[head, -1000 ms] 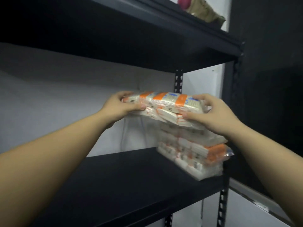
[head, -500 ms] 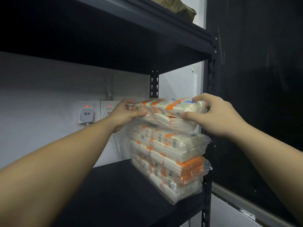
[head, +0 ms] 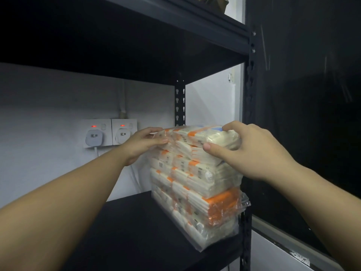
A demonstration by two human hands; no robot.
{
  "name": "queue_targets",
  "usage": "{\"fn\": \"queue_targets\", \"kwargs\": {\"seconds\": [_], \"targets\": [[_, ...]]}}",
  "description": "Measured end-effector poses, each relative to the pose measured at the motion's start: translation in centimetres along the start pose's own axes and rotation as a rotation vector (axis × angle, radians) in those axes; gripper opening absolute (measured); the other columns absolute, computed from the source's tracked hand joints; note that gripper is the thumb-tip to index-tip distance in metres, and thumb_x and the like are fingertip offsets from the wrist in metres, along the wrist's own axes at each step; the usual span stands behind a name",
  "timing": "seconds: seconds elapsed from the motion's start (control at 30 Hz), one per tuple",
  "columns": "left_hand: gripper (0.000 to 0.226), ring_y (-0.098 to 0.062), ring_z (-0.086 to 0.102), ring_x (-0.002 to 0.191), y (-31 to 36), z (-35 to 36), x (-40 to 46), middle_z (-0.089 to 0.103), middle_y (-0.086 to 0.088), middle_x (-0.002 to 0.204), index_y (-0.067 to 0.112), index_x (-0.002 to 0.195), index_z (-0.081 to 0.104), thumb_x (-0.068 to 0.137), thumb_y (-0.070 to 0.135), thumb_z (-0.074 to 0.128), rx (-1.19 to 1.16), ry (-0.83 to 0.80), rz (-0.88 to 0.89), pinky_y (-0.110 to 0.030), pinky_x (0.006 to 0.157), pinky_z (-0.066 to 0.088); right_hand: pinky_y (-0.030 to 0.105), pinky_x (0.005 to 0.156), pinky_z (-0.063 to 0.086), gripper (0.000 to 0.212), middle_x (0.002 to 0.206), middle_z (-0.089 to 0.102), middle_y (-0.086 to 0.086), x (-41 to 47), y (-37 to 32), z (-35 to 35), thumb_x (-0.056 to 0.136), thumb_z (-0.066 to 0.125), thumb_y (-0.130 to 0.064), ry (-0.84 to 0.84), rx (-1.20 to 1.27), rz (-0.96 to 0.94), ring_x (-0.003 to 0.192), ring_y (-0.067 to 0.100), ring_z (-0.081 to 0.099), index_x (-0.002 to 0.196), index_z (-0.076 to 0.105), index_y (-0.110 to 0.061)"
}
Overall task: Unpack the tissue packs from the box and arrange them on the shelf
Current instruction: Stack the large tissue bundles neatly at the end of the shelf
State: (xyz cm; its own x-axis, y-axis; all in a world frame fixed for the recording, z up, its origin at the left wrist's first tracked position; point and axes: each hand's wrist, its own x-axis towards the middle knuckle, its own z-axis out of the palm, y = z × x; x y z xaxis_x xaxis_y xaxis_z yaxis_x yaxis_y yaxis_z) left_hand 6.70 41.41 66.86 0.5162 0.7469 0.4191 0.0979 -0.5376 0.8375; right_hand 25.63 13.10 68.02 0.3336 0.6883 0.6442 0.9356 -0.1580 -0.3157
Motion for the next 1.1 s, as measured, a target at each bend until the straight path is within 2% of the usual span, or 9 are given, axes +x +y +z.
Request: {"fn": "queue_targets", "kwargs": {"seconds": [0.1,0.17,0.27,0.5,0.67,0.77,0.87,0.97,1.1], "targets": [[0.06,-0.012,0.046,0.131,0.3,0.2,-0.4,0.056,0.012,0.136,0.037,0.139,0.059,0.084,0.046,0.08,0.051,0.019,0.006,-0.031,0.105,0.034,0.038,0.075,0.048,0.091,0.128,0.052,-0.007,-0.2,0.2,-0.2,0.065,0.037,-0.102,0.007,-0.115,-0.009,0.105,0.017,0.054,0.138,0.049,-0.048],[0.069,-0.011,0.045,0.131,0.7,0.2,-0.9,0.052,0.005,0.146,0.037,0.148,0.052,0.085,0.048,0.078,0.068,0.048,0.01,-0.03,0.105,0.033,0.04,0.078,0.048,0.094,0.133,0.053,-0.007,-0.3,0.3,-0.3,0.066,0.033,-0.102,0.034,-0.152,-0.02,0.117,0.019,0.055,0.14,0.048,-0.047],[0.07,-0.017,0.043,0.14,1.3,0.3,-1.6,0.047,0.002,0.154,0.036,0.151,0.049,0.088,0.054,0.074,0.096,0.079,0.014,-0.031,0.105,0.032,0.044,0.087,0.049,0.093,0.138,0.053,-0.007,-0.5,0.2,-0.4,0.07,0.03,-0.1,0.082,-0.162,-0.049,0.129,0.021,0.046,0.142,0.049,-0.043],[0.061,-0.017,0.043,0.144,1.8,0.8,-4.1,0.047,0.001,0.155,0.042,0.149,0.05,0.093,0.055,0.068,0.191,0.113,0.047,-0.032,0.105,0.036,0.048,0.108,0.042,0.08,0.148,0.052,-0.008,-0.8,-0.7,0.0,0.083,0.043,-0.086,0.096,-0.066,-0.152,0.137,0.024,0.04,0.145,0.051,-0.036],[0.066,-0.021,0.038,0.148,3.5,2.9,-4.7,0.039,0.003,0.161,0.047,0.155,0.037,0.094,0.065,0.057,0.224,0.126,0.034,-0.034,0.104,0.037,0.046,0.103,0.044,0.077,0.146,0.053,-0.002,-0.4,-0.3,0.6,0.085,0.047,-0.081,0.013,-0.017,-0.119,0.136,0.029,0.041,0.147,0.049,-0.035],[0.075,-0.028,0.035,0.15,3.8,3.9,-3.9,0.031,0.001,0.167,0.044,0.159,0.027,0.094,0.07,0.053,0.181,0.166,-0.07,-0.04,0.112,0.034,0.045,0.103,0.043,0.076,0.142,0.053,0.0,-0.3,-0.2,0.7,0.084,0.052,-0.079,-0.005,0.014,-0.118,0.135,0.03,0.04,0.145,0.051,-0.035],[0.077,-0.028,0.037,0.149,3.3,4.3,-2.9,0.033,0.001,0.166,0.038,0.159,0.031,0.094,0.071,0.054,0.101,0.191,-0.142,-0.041,0.118,0.03,0.045,0.105,0.041,0.071,0.14,0.053,-0.001,-0.4,-0.1,0.8,0.083,0.06,-0.072,-0.013,0.073,-0.124,0.136,0.03,0.039,0.143,0.053,-0.036],[0.078,-0.026,0.046,0.142,2.7,4.5,-2.4,0.042,0.002,0.161,0.032,0.155,0.042,0.09,0.071,0.06,0.04,0.224,-0.135,-0.041,0.117,0.035,0.044,0.102,0.041,0.063,0.135,0.056,-0.003,-0.4,0.1,0.9,0.082,0.066,-0.067,0.012,0.123,-0.128,0.133,0.028,0.041,0.137,0.057,-0.037],[0.08,-0.026,0.049,0.14,2.5,4.4,-1.9,0.047,0.002,0.156,0.03,0.152,0.047,0.086,0.071,0.065,-0.001,0.262,-0.11,-0.047,0.12,0.036,0.045,0.103,0.035,0.053,0.125,0.06,-0.004,-0.1,0.0,1.0,0.083,0.068,-0.065,0.08,0.132,-0.122,0.126,0.026,0.047,0.128,0.064,-0.037]]}}
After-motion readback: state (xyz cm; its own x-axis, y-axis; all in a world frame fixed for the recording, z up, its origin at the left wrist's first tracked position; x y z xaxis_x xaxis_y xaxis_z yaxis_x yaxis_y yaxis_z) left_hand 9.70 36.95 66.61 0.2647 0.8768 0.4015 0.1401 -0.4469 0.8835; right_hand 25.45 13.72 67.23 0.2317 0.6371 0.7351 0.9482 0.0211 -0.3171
